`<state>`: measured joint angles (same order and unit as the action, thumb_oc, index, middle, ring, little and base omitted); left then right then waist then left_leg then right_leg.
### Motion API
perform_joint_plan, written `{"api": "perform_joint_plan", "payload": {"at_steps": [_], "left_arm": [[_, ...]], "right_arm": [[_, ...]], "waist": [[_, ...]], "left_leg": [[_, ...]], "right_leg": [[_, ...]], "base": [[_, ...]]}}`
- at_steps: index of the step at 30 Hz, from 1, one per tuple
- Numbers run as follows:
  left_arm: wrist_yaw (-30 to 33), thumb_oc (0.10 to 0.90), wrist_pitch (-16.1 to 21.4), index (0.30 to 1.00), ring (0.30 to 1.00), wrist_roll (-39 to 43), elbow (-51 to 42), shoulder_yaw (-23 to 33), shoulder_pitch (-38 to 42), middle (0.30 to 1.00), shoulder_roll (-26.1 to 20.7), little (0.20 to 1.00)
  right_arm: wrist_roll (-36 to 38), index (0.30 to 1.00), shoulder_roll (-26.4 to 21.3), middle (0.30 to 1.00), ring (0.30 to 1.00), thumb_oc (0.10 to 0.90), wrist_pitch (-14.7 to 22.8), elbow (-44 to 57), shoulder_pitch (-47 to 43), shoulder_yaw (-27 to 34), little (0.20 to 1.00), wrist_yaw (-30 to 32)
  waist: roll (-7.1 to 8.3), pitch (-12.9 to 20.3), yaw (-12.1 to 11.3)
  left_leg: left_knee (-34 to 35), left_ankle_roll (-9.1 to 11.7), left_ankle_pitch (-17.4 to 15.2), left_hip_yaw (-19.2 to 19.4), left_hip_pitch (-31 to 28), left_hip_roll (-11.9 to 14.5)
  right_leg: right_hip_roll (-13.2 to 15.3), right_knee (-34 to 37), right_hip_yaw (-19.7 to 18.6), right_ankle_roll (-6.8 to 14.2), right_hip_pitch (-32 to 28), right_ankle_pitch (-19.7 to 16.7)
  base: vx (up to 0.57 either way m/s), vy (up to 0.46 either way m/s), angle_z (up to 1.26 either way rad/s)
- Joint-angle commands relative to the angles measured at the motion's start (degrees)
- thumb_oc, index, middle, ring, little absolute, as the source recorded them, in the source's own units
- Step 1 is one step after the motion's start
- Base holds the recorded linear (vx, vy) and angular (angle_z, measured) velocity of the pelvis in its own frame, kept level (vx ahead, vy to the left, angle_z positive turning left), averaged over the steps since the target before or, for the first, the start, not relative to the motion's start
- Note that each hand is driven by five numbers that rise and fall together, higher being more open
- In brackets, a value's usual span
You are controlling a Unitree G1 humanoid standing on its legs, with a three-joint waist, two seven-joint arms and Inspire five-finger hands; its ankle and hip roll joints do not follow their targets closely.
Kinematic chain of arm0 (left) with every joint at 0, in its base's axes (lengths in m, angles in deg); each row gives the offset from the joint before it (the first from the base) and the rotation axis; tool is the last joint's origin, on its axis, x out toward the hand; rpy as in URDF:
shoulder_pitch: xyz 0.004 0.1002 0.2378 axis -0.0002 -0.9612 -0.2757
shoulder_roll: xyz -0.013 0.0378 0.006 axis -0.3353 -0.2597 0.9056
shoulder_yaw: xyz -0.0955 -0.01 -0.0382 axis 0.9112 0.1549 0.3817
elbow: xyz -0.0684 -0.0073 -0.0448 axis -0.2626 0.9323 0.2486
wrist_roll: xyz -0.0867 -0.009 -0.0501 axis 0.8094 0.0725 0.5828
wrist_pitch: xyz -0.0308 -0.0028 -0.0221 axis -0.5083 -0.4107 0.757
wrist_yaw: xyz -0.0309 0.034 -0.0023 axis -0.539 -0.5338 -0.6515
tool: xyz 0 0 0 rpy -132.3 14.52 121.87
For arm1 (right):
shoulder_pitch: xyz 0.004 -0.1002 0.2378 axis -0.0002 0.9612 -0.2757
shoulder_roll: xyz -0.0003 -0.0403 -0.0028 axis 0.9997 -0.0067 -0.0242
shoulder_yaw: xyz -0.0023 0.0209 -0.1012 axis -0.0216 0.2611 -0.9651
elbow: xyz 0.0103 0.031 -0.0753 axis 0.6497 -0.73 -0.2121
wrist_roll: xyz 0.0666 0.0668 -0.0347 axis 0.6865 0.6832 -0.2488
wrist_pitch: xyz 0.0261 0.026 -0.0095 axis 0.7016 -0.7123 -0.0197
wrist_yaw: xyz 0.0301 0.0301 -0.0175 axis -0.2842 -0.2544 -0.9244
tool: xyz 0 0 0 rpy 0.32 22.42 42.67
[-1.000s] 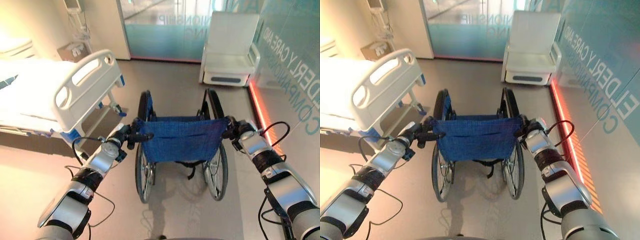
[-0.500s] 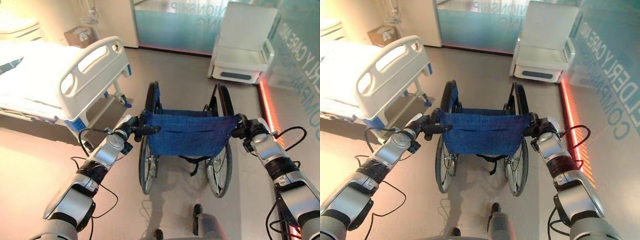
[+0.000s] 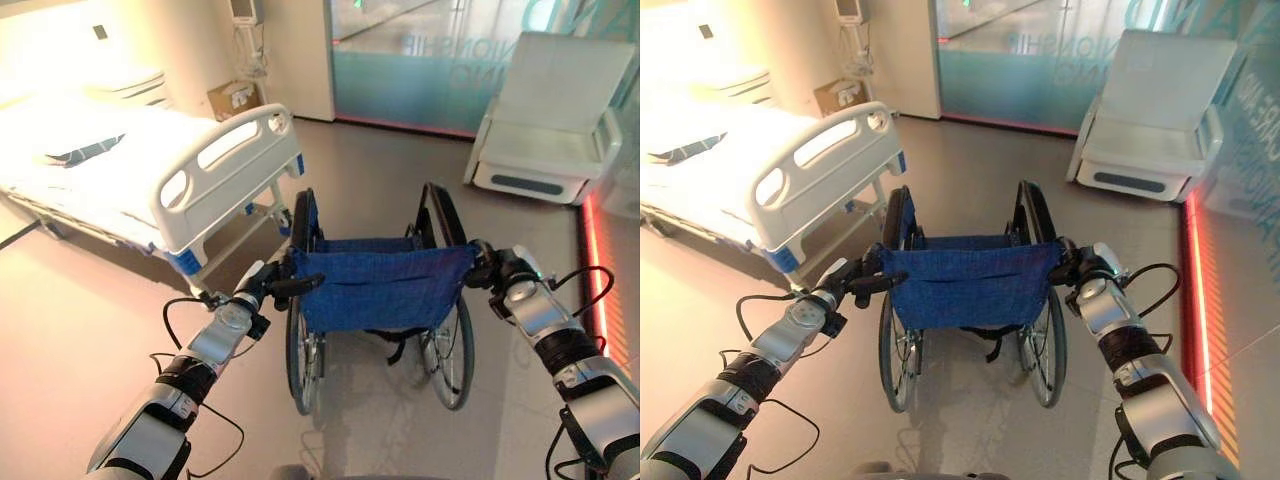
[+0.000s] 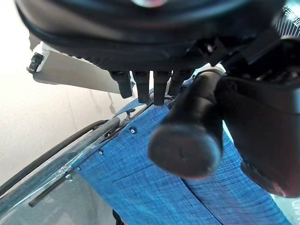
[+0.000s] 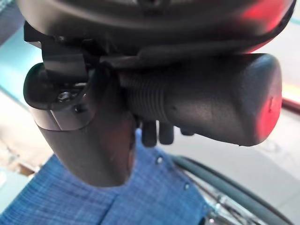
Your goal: Push the wheelchair next to the bed
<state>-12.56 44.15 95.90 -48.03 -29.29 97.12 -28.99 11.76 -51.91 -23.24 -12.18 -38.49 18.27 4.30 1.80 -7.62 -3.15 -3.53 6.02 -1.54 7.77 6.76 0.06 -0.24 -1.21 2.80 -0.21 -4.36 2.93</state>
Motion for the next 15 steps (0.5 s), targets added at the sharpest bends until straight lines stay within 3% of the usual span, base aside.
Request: {"api": "perform_joint_plan", "payload": {"at_steps": [1,4,5,7,9,11,13,14,15], "left_arm": [[3.3,0.4,-1.3,0.3,0.3,-4.0,1.7,5.3,-3.7,0.3,-6.2,0.3],[3.0,0.4,-1.4,0.3,0.3,-3.4,1.2,7.1,-4.3,0.3,-7.6,0.3],[2.8,0.4,-1.1,0.3,0.3,-3.1,2.0,6.9,-4.1,0.3,-7.5,0.3],[1.6,0.4,-0.7,0.3,0.3,-3.4,2.4,6.8,-3.8,0.3,-7.6,0.3],[1.0,0.4,-1.1,0.3,0.3,-4.9,2.4,5.6,-2.9,0.3,-7.3,0.3],[0.2,0.4,-1.9,0.3,0.3,-5.6,2.7,4.0,-0.9,0.3,-7.5,0.3],[0.0,0.4,-2.6,0.3,0.3,-6.3,3.1,2.4,0.6,0.3,-7.5,0.3],[0.7,0.4,-3.5,0.3,0.3,-6.8,3.8,0.9,1.9,0.3,-7.2,0.3],[0.9,0.4,-3.9,0.3,0.3,-6.9,4.4,0.5,2.8,0.3,-7.3,0.3]], "right_arm": [[1.1,0.3,2.7,0.3,0.3,0.4,10.1,4.6,11.3,-4.0,0.3,-3.3],[-1.2,0.3,1.9,0.3,0.3,0.4,12.0,5.2,10.3,-4.3,0.3,-5.1],[-0.9,0.3,1.9,0.3,0.3,0.4,11.8,4.4,10.1,-4.2,0.3,-4.7],[-0.6,0.3,2.2,0.3,0.3,0.4,11.0,3.2,9.9,-3.8,0.3,-5.4],[1.3,0.3,3.0,0.3,0.3,0.4,10.0,1.2,10.1,-3.6,0.3,-5.0],[2.5,0.3,3.6,0.3,0.3,0.4,9.2,0.3,10.3,-3.3,0.3,-5.0],[3.6,0.3,3.9,0.3,0.3,0.4,8.8,0.5,11.2,-2.8,0.3,-4.6],[4.5,0.3,4.0,0.3,0.3,0.4,8.4,1.1,12.5,-2.4,0.3,-4.7],[4.7,0.3,4.2,0.3,0.3,0.4,8.0,1.6,13.1,-2.4,0.3,-5.1]], "waist": [[-2.52,-4.0,-1.2],[-2.68,-2.4,-1.7],[-2.53,-1.7,-1.7],[-1.89,-1.2,-2.0],[-1.08,0.0,-2.5],[-1.19,0.4,-2.3],[-1.72,0.9,-1.7],[-2.13,1.1,-0.3],[-2.09,0.7,0.8]], "left_leg": [[7.1,-1.7,14.0,-2.3,7.4,1.1],[5.1,-3.0,11.6,0.0,6.0,1.3],[1.2,-3.9,9.7,-0.5,5.9,0.9],[-2.6,-5.2,7.0,-1.0,6.2,-0.2],[-2.0,-7.2,5.8,-0.5,3.8,-1.3],[-1.3,-8.1,5.0,-1.2,1.8,-2.2],[-1.4,-8.5,4.2,-1.8,0.9,-2.4],[-1.4,-8.9,3.2,-2.6,-1.4,-3.0],[-1.5,-9.1,2.5,-2.8,-3.4,-3.5]], "right_leg": [[-1.2,-1.6,0.8,2.5,-8.8,3.6],[0.2,-3.4,1.0,3.7,-9.8,6.8],[1.0,-5.6,1.5,4.3,-9.3,7.8],[2.3,-10.8,1.7,5.3,-8.9,6.6],[4.6,-20.7,2.7,7.9,-7.7,0.1],[5.8,-28.8,2.4,8.4,-5.8,-3.2],[5.0,-34.3,1.5,8.4,-3.4,-4.9],[4.7,-37.6,1.4,8.3,1.4,-8.5],[5.4,-38.0,1.8,8.2,5.5,-9.2]], "base": [[0.52,0.187,-0.4],[0.56,0.252,-0.72],[0.46,0.216,-0.58],[0.51,0.23,-0.39],[0.52,0.235,-0.28],[0.46,0.199,-0.31],[0.48,0.173,-0.16],[0.56,0.159,-0.02],[0.53,0.134,-0.13]]}}
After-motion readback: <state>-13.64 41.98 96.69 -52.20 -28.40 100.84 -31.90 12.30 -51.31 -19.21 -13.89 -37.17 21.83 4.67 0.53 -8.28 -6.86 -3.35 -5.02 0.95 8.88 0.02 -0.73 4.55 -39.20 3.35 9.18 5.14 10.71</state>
